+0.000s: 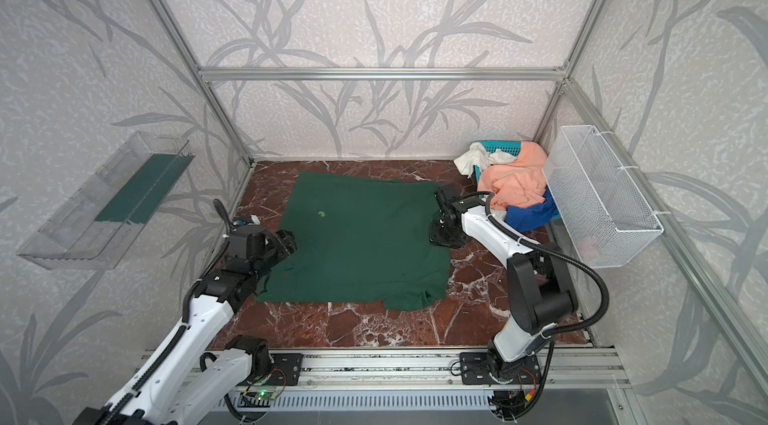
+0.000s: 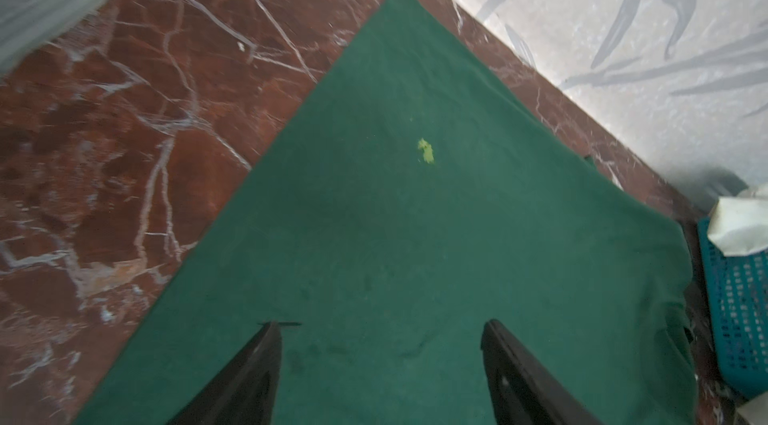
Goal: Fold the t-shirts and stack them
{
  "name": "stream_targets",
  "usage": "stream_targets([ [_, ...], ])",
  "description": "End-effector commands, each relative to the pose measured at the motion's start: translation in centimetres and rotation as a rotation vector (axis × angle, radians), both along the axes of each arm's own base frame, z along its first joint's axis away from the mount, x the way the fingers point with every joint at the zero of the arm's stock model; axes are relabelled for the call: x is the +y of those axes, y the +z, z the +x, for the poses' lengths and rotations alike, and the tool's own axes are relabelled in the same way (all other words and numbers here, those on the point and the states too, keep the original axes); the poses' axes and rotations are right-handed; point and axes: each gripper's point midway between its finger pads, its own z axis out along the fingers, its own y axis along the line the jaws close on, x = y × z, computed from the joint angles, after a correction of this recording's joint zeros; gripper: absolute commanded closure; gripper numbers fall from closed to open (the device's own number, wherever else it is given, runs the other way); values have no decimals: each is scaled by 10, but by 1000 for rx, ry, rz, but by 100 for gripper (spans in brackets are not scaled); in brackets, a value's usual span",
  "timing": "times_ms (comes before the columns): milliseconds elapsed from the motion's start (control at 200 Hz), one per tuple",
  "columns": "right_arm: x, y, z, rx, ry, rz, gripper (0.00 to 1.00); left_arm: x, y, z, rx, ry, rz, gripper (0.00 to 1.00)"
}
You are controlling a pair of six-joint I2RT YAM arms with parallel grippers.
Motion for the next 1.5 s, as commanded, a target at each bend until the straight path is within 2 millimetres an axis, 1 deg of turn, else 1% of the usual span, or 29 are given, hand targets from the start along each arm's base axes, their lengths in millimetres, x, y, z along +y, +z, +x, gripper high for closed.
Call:
stream_targets([
  [0,4,-18,-9,91,40,3,63,-22,13,16,-48,-74,-3,24],
  [90,0,-31,-18,118,31,-11,63,-36,3,22,-23,-112,2,23],
  [185,-12,-37,-24,124,12,-65,63,-46,-9,29,11,-144,35,24],
  [305,-23,-40,-31,110,0,-109,64,-53,-24,36,61,-176,104,24],
  [420,-31,-51,-39,139,-2,-152,64,-55,-44,41,128,-186,138,23],
  [500,-34,-57,-42,168,-1,-170,65,-58,-55,44,170,-197,143,24],
  [560,-35,-59,-44,179,0,-178,65,-61,-60,47,193,-202,141,23],
  [660,-44,-59,-47,176,-5,-222,65,-65,-70,53,216,-210,135,22],
  [745,-52,-57,-51,181,-4,-263,62,-68,-78,58,237,-208,132,21],
  [830,-52,-58,-54,185,-7,-255,58,-70,-83,63,253,-208,135,21],
  [950,-35,-66,-52,193,-8,-166,58,-71,-89,69,265,-203,140,21],
  [970,-33,-67,-52,199,-9,-153,59,-71,-91,69,268,-201,141,21],
  [1010,-27,-69,-49,203,-9,-124,64,-70,-94,71,280,-184,140,20],
  [1055,-21,-71,-48,206,-7,-97,76,-69,-97,72,294,-175,140,20],
  [1115,-22,-71,-47,208,-15,-100,92,-70,-100,74,310,-173,144,20],
  [1160,-25,-69,-48,209,-23,-120,100,-70,-102,74,317,-173,147,20],
  [1260,-36,-58,-52,194,-44,-163,100,-69,-105,76,325,-157,150,19],
  [1310,-40,-50,-56,180,-67,-173,100,-64,-108,75,335,-122,156,17],
  [1330,-42,-50,-58,183,-75,-177,100,-61,-108,74,341,-99,161,16],
  [1355,-42,-41,-59,156,-88,-163,100,-57,-109,74,346,-79,165,16],
  [1495,-45,-21,-69,125,-139,-135,100,-46,-123,70,390,-33,186,15],
])
